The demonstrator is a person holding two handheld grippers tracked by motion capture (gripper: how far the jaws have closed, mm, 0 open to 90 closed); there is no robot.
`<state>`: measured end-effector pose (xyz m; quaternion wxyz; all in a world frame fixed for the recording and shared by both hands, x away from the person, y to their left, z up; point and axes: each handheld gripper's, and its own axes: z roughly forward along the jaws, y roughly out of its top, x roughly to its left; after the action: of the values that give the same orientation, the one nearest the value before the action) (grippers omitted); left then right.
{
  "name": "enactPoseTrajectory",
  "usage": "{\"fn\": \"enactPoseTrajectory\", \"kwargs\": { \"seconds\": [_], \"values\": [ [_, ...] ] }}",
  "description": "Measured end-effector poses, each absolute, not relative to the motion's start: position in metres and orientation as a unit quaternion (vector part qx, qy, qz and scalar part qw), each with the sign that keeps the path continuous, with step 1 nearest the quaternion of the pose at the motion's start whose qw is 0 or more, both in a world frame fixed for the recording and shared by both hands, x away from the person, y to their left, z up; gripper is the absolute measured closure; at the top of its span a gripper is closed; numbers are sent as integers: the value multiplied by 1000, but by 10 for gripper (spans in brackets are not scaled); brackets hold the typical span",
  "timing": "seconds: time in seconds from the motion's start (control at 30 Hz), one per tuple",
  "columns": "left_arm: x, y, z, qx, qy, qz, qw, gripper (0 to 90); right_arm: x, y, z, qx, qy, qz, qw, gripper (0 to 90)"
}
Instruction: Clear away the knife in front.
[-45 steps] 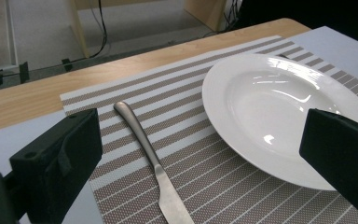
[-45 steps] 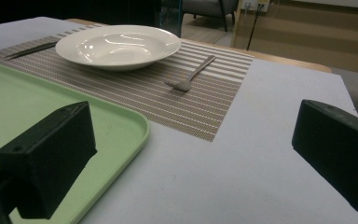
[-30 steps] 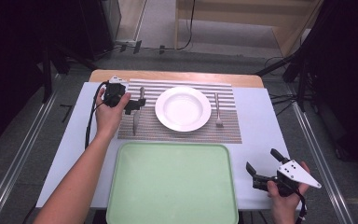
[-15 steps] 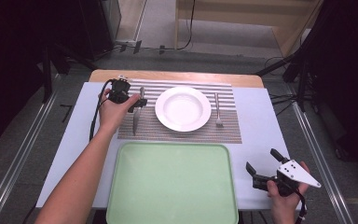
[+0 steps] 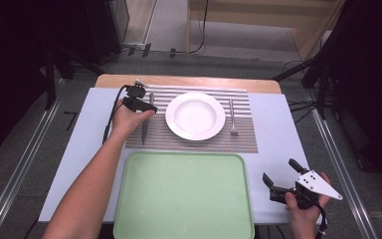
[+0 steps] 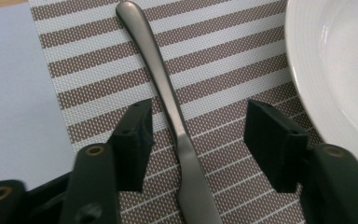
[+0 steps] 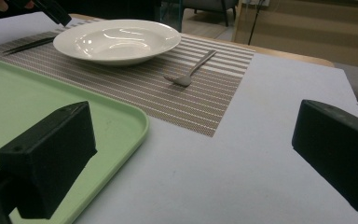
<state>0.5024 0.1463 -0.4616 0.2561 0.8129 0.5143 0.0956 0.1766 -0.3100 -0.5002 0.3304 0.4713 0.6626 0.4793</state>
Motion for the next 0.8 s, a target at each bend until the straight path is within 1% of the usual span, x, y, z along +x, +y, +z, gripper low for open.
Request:
{"fn": "enactPoseTrajectory", "kwargs": {
  "seconds": [0.03,0.13,0.17,0.2,0.3,0.37,0.4,0.53,0.63,0.7,0.8],
  "values": [
    [503,146,-464,815,515,92,248,523,177,-311,-501,470,663,479,331,0],
    [504,147,-466,814,518,95,245,562,177,-311,-501,473,661,480,330,0],
    [504,146,-468,813,518,91,249,614,177,-311,-501,472,662,479,331,0],
    [504,146,-468,813,518,91,249,627,177,-311,-501,472,662,479,331,0],
    [504,142,-470,818,513,94,243,649,177,-311,-501,475,662,477,329,0],
    [504,138,-472,817,517,112,232,661,178,-311,-501,475,662,477,329,0],
    [504,138,-472,817,517,112,232,664,178,-311,-501,475,662,477,329,0],
    [505,136,-478,820,519,125,205,686,178,-312,-501,476,661,479,328,0],
    [505,136,-478,816,523,132,206,719,178,-312,-502,477,660,479,328,0],
    [505,136,-478,822,515,136,202,731,178,-312,-502,476,661,478,328,0],
    [505,138,-479,821,515,131,208,756,179,-312,-502,477,662,478,325,0]
  ]
}}
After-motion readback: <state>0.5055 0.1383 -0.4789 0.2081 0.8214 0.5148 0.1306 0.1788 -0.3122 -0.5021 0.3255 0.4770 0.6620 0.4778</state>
